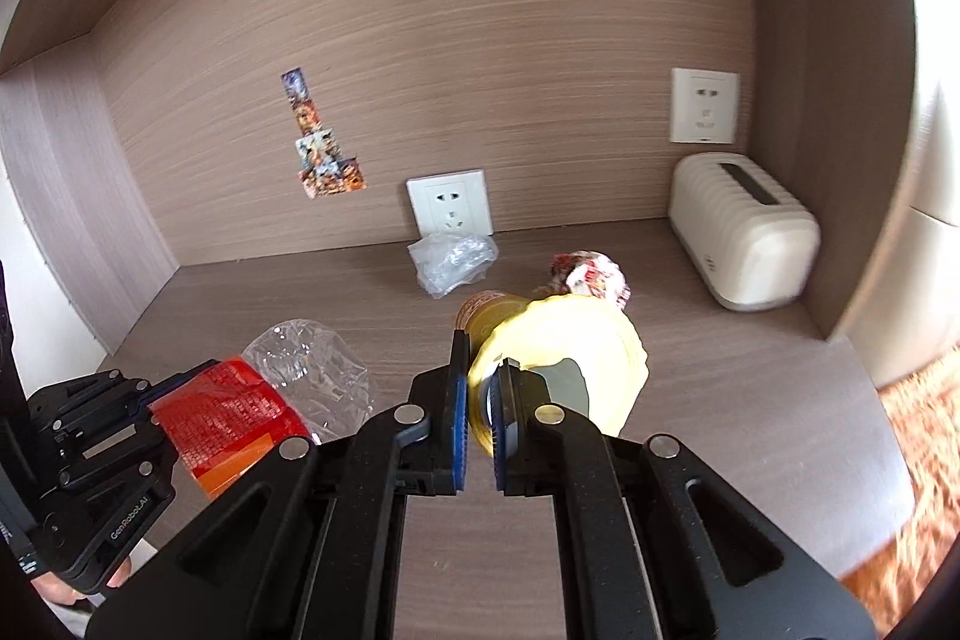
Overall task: Collect trash
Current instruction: 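Carry the bottle and yellow cup to the white bin and open both grippers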
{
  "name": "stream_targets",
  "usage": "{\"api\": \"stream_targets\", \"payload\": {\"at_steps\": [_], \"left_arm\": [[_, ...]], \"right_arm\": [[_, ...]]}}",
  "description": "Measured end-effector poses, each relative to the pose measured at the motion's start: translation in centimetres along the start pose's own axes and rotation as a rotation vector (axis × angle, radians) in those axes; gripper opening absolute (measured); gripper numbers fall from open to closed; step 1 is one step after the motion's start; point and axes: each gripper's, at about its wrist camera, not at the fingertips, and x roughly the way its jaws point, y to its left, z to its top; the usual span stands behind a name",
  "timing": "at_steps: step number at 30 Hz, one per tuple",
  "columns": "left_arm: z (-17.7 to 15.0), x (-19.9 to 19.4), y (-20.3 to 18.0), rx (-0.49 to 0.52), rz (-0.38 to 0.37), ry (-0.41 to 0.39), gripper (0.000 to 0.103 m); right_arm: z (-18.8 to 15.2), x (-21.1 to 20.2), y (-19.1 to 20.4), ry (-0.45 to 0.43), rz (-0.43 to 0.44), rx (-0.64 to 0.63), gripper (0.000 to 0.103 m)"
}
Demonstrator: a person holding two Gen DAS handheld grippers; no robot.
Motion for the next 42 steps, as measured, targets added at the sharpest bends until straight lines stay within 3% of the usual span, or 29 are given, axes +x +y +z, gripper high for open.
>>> {"api": "stream_targets", "payload": {"at_steps": [8, 16, 22, 28, 33, 42], "left_arm": [[-0.8, -1.5, -2.9, 0.129, -0.225, -0.013, 0.002], [-3.3, -3.0, -10.3, 0.243, -0.443, 0.015, 0.002], [-7.0, -4.2, -17.0, 0.322, -0.549, 0.072, 0.002], [-11.9, -5.4, -23.1, 0.389, -0.595, 0.141, 0.002], [-17.2, -4.9, -27.3, 0.422, -0.618, 0.207, 0.002], [-28.5, 2.0, -32.7, 0.479, -0.635, 0.341, 0.003]], "right_arm": [[-5.3, -6.8, 1.1, -0.029, -0.190, 0.137, 0.007], [-12.0, -12.2, -1.1, 0.014, -0.348, 0.280, 0.007], [-18.0, -16.6, -3.7, 0.045, -0.425, 0.381, 0.007], [-24.7, -19.9, -6.4, 0.104, -0.493, 0.442, 0.007], [-30.4, -20.3, -8.4, 0.169, -0.516, 0.499, 0.007], [-41.9, -15.6, -11.9, 0.288, -0.524, 0.572, 0.007]]}}
